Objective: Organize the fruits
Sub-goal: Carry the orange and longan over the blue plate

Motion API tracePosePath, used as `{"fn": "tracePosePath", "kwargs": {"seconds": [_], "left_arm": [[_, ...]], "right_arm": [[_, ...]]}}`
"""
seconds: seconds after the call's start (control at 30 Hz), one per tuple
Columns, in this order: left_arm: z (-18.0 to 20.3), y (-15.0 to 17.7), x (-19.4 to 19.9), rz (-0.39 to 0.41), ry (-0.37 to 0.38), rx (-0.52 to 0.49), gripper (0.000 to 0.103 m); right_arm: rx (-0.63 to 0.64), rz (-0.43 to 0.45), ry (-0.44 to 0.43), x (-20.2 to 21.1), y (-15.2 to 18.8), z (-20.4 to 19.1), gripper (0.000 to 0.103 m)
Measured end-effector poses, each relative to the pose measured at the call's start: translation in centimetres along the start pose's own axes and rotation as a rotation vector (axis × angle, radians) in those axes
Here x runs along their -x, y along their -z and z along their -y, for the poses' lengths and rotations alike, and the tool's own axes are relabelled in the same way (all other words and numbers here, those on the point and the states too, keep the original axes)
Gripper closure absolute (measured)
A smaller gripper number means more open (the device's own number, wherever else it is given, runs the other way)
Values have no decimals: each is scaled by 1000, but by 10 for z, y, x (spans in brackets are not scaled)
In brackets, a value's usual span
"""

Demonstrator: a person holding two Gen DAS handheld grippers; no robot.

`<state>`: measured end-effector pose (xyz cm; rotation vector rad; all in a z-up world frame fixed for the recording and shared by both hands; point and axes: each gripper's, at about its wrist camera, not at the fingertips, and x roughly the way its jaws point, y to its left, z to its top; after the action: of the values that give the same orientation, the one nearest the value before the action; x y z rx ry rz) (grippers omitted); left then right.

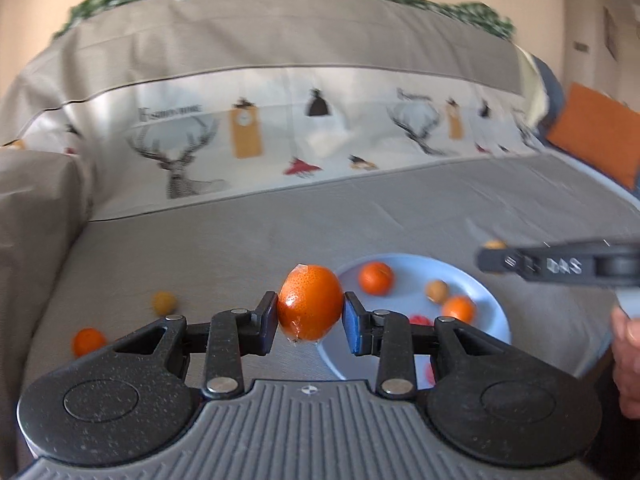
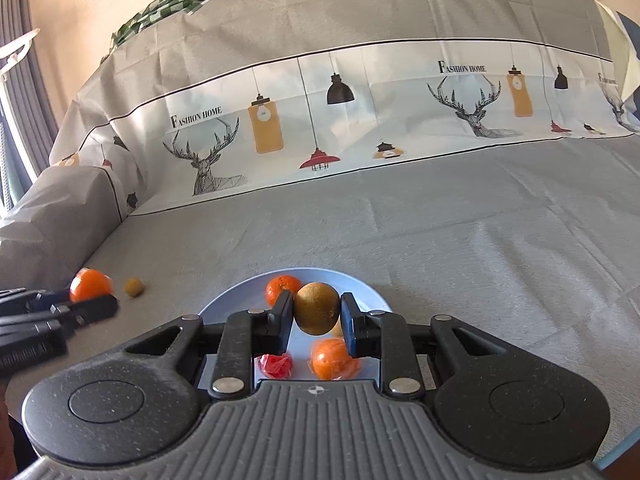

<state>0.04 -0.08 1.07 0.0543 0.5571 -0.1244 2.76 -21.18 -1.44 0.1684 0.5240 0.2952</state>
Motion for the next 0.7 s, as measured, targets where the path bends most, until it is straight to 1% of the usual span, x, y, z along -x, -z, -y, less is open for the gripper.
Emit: {"fn": "tracePosePath", "kwargs": {"seconds": [0.17,0.3,0.7], "left_arm": [[14,9,-13,-40,44,-41,65],[20,12,-18,-52,64,-64,65],[24,13,-23,-67,83,-77,65]], "right_arm": [[8,-3,-1,-2,0,-2,77],[17,-9,1,-5,0,-4,77],[45,-29,-14,-13,1,-11,77]]}}
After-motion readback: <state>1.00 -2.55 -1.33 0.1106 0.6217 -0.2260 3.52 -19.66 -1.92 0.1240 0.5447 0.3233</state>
